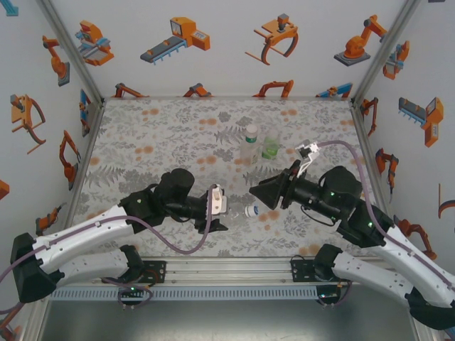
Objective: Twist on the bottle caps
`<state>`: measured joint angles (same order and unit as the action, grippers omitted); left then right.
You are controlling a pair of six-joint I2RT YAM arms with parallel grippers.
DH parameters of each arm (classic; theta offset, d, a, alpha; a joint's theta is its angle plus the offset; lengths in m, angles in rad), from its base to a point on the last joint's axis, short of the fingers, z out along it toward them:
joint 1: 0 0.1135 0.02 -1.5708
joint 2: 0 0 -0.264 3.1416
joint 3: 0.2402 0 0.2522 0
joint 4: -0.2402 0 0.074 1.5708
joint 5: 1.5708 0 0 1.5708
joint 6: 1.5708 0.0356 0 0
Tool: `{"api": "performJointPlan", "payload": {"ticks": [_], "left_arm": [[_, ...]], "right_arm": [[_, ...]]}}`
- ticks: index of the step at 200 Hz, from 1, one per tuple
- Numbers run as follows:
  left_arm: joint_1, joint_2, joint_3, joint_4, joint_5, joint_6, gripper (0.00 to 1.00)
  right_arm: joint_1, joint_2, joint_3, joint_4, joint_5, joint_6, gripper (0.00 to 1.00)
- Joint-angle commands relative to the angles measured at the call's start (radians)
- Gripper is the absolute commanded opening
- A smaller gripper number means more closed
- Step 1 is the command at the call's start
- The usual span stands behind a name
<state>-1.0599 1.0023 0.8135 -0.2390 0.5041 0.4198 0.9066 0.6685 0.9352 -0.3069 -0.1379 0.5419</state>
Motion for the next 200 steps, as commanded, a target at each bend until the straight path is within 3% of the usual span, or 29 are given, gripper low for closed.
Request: {"api": "performJointPlan", "payload": {"ticks": [1,33,50,74,128,200], "left_arm": [[-0.001,-0.01,0.05,-0.015,0.068,0.032,0.0],[-0.001,-0.006,0.062,-0.034,0.11,0.044,0.0],[-0.002,-0.005,0.069,-0.046,0.124,0.048,0.0],[-0.002,-0.005,0.074,-0.047,0.146,0.048,0.0],[-0.002,-0.01,0.082,-0.059,0.153,0.052,0.0],[-0.002,-0.046,0.057,-0.047,0.151,0.03,0.0]], "right_arm": [[0.001,-0.001,0.031,-0.036,-0.169,-0.315,0.49],[0.002,-0.032,0.002,-0.026,-0.413,-0.535,0.49],[0.001,-0.058,-0.037,-0.007,-0.458,-0.612,0.49],[0.002,-0.089,-0.088,0.015,-0.489,-0.7,0.5],[0.002,-0.079,-0.116,0.004,-0.525,-0.704,0.48],[0.002,-0.079,-0.133,0.046,-0.507,-0.669,0.31]]}}
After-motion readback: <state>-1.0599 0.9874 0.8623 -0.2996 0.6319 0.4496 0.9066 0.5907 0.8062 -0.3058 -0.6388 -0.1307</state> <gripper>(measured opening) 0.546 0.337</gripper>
